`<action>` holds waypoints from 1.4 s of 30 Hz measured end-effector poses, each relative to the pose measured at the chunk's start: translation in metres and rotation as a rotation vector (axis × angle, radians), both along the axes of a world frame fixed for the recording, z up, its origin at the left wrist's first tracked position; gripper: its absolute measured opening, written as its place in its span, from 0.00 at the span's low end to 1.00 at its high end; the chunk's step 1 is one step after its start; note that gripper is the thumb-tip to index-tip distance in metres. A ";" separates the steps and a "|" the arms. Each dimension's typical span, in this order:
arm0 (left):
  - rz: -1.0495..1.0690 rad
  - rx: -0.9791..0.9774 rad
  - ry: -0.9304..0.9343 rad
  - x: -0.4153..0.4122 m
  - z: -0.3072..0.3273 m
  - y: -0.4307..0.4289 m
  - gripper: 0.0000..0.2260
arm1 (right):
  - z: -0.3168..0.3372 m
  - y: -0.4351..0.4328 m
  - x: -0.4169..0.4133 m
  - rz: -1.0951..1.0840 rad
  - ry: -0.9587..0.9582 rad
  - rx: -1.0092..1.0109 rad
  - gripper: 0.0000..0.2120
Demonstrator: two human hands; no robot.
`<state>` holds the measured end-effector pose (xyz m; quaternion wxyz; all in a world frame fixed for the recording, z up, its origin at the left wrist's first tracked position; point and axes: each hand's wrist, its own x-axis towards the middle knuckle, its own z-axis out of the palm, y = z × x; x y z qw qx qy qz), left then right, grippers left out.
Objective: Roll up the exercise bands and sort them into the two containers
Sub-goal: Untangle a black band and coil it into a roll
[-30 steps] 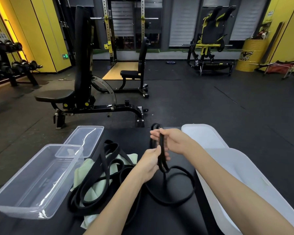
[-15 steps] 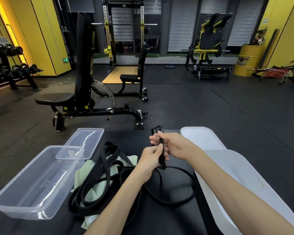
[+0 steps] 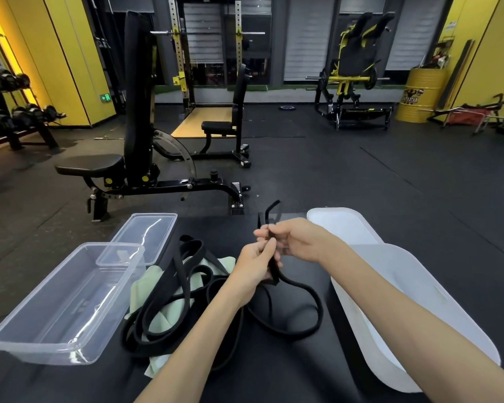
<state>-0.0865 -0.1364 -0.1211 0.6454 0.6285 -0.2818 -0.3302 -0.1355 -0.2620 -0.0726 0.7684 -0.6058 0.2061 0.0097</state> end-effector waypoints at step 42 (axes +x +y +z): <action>-0.033 -0.211 0.250 -0.058 0.001 0.038 0.12 | 0.002 0.051 -0.048 -0.043 0.011 -0.047 0.13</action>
